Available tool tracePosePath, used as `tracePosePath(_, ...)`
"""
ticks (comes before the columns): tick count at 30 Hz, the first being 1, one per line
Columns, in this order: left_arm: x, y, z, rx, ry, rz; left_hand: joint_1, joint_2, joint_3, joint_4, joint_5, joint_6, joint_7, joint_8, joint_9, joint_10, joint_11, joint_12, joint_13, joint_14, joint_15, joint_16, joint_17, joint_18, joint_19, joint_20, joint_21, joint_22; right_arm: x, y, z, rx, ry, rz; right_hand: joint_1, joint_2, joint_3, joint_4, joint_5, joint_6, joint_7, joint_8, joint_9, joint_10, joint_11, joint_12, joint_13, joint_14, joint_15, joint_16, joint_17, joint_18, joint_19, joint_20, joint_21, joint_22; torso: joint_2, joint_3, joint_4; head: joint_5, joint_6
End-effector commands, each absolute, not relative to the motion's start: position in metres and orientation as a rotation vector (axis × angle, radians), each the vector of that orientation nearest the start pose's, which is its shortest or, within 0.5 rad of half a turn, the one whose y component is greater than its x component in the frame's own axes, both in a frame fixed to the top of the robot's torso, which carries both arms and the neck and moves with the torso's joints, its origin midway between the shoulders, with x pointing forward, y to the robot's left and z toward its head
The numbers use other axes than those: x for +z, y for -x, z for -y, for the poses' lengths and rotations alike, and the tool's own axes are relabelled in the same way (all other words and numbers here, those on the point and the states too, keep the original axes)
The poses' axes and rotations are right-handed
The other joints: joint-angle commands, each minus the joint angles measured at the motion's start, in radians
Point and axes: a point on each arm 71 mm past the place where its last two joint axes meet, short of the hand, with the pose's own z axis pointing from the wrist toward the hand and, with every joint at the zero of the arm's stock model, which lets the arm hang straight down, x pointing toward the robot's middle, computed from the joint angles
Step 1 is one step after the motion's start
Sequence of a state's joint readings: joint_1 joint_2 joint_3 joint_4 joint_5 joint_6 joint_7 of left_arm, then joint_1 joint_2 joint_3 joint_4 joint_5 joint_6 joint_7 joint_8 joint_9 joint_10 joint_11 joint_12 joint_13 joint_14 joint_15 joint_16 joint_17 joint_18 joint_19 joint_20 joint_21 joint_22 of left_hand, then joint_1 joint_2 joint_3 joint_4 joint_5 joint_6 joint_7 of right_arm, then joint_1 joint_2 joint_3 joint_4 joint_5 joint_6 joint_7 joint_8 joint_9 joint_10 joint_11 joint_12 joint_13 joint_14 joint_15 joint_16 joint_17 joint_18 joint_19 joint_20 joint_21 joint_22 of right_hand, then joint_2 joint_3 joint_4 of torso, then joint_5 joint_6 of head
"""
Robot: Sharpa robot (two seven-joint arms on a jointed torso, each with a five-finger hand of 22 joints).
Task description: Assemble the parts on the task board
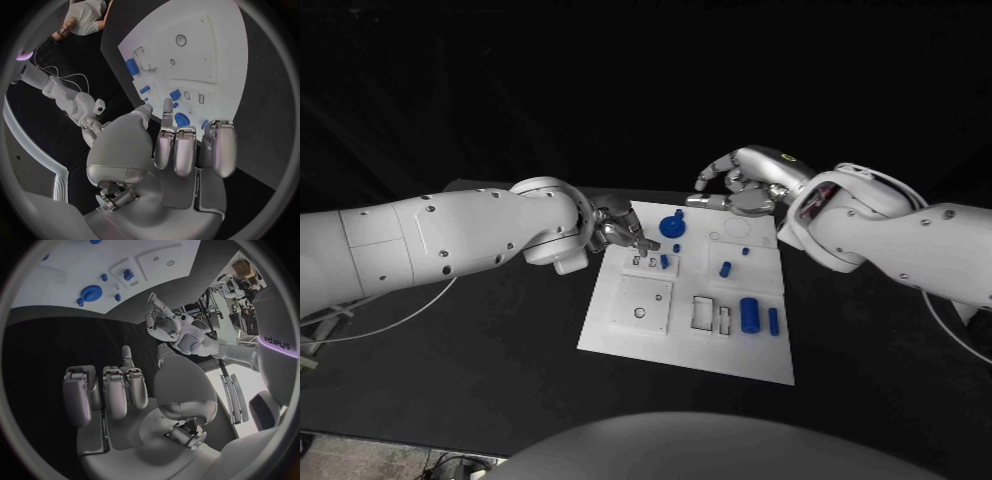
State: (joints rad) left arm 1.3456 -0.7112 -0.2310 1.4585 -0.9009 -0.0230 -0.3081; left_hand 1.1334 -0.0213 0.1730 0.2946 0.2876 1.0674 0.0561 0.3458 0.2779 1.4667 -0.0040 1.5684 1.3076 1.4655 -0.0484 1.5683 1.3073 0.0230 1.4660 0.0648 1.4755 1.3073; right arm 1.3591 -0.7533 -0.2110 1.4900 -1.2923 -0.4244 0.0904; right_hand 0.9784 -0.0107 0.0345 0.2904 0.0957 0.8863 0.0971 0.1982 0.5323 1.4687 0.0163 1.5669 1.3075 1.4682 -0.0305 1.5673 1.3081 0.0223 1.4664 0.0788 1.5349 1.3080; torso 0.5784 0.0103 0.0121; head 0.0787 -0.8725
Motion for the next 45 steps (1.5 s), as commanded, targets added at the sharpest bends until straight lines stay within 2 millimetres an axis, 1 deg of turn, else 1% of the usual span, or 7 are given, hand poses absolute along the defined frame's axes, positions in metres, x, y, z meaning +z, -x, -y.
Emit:
tracePosePath(1, -0.217, -0.491, -0.160, -0.514, 0.167, -2.379, -0.051, 0.006, -0.033, -0.002, -0.009, 0.013, 0.000, 0.008, 0.007, 0.104, -0.009, 0.002, 0.263, 0.105, -0.010, 0.003, 0.263, -0.001, 0.061, -0.011, 0.006, 0.234, -0.144, -0.481, 0.181, 0.908, 0.271, -1.454, -0.044, 0.032, -0.011, 0.002, 0.053, 0.037, -0.009, 0.042, 0.048, 0.102, -0.006, 0.004, 0.263, 0.103, -0.004, 0.003, 0.263, -0.018, 0.093, 0.001, 0.023, 0.258, -0.004, 0.0035, -0.0131, 0.002, 0.000)
tracePosePath(4, -0.220, -0.495, -0.154, -0.384, 0.158, -2.512, -0.161, 0.023, -0.096, -0.002, -0.066, 0.007, 0.002, 0.001, 0.012, 0.104, -0.008, 0.002, 0.263, 0.105, -0.011, 0.003, 0.263, 0.000, 0.058, -0.011, 0.000, 0.232, -0.139, -0.475, 0.203, 0.898, 0.243, -1.444, -0.050, 0.051, -0.023, 0.002, 0.143, 0.035, -0.014, 0.094, 0.125, 0.102, -0.010, 0.004, 0.263, 0.103, -0.009, 0.003, 0.263, -0.021, 0.100, -0.004, 0.031, 0.261, -0.006, 0.0044, -0.0232, 0.006, 0.000)
tracePosePath(7, -0.222, -0.500, -0.146, -0.265, 0.144, -2.632, -0.209, 0.036, -0.137, 0.000, -0.082, -0.007, 0.009, -0.020, 0.010, 0.104, -0.003, 0.002, 0.263, 0.105, -0.008, 0.003, 0.263, 0.002, 0.055, -0.010, -0.008, 0.230, -0.138, -0.471, 0.220, 0.883, 0.210, -1.459, -0.044, 0.057, -0.038, 0.002, 0.224, 0.025, -0.014, 0.119, 0.168, 0.102, -0.007, 0.004, 0.263, 0.103, -0.007, 0.003, 0.263, -0.021, 0.100, -0.004, 0.032, 0.261, -0.006, 0.0084, -0.0336, 0.008, 0.000)
tracePosePath(16, -0.223, -0.522, -0.119, -0.059, 0.048, -2.751, -0.183, 0.052, -0.170, -0.004, 0.012, 0.008, 0.009, -0.049, 0.013, 0.104, -0.003, 0.002, 0.263, 0.105, -0.007, 0.003, 0.263, 0.000, 0.060, -0.009, -0.002, 0.232, -0.140, -0.464, 0.244, 0.869, 0.112, -1.520, -0.032, 0.075, -0.055, 0.002, 0.252, 0.009, -0.013, 0.139, 0.209, 0.102, -0.003, 0.004, 0.263, 0.103, -0.004, 0.003, 0.263, -0.018, 0.093, -0.001, 0.025, 0.258, 0.002, 0.0242, -0.0588, 0.016, 0.000)
tracePosePath(21, -0.219, -0.531, -0.111, 0.027, -0.009, -2.748, -0.176, 0.054, -0.185, -0.004, 0.021, 0.037, 0.001, -0.048, 0.021, 0.104, -0.010, 0.002, 0.263, 0.105, -0.013, 0.003, 0.263, 0.000, 0.062, -0.013, -0.001, 0.233, -0.143, -0.465, 0.245, 0.870, 0.094, -1.540, -0.027, 0.081, -0.059, 0.001, 0.261, 0.004, -0.012, 0.142, 0.218, 0.102, -0.001, 0.004, 0.263, 0.103, -0.002, 0.003, 0.263, -0.017, 0.088, 0.001, 0.019, 0.255, 0.007, 0.0370, -0.0658, 0.030, 0.000)
tracePosePath(27, -0.217, -0.536, -0.111, 0.063, -0.016, -2.743, -0.178, 0.071, -0.199, -0.004, 0.033, 0.014, 0.009, -0.089, 0.012, 0.104, -0.005, 0.002, 0.263, 0.105, -0.012, 0.003, 0.263, 0.003, 0.058, -0.014, -0.015, 0.228, -0.146, -0.467, 0.242, 0.876, 0.088, -1.554, -0.017, 0.086, -0.061, 0.001, 0.270, -0.002, -0.011, 0.144, 0.227, 0.102, 0.001, 0.004, 0.263, 0.103, 0.000, 0.003, 0.263, -0.016, 0.085, 0.002, 0.017, 0.254, 0.009, 0.0465, -0.0684, 0.037, 0.000)
tracePosePath(45, -0.216, -0.548, -0.131, 0.116, 0.057, -2.722, -0.127, 0.085, -0.210, -0.007, 0.109, 0.069, -0.004, -0.107, 0.024, 0.104, -0.016, 0.002, 0.263, 0.105, -0.019, 0.003, 0.263, 0.002, 0.061, -0.020, -0.013, 0.229, -0.160, -0.470, 0.244, 0.855, 0.069, -1.627, -0.003, 0.091, -0.065, 0.001, 0.280, -0.012, -0.009, 0.144, 0.237, 0.102, 0.003, 0.004, 0.263, 0.103, 0.002, 0.003, 0.263, -0.012, 0.075, 0.004, 0.006, 0.250, 0.005, 0.0427, -0.0660, 0.041, 0.000)
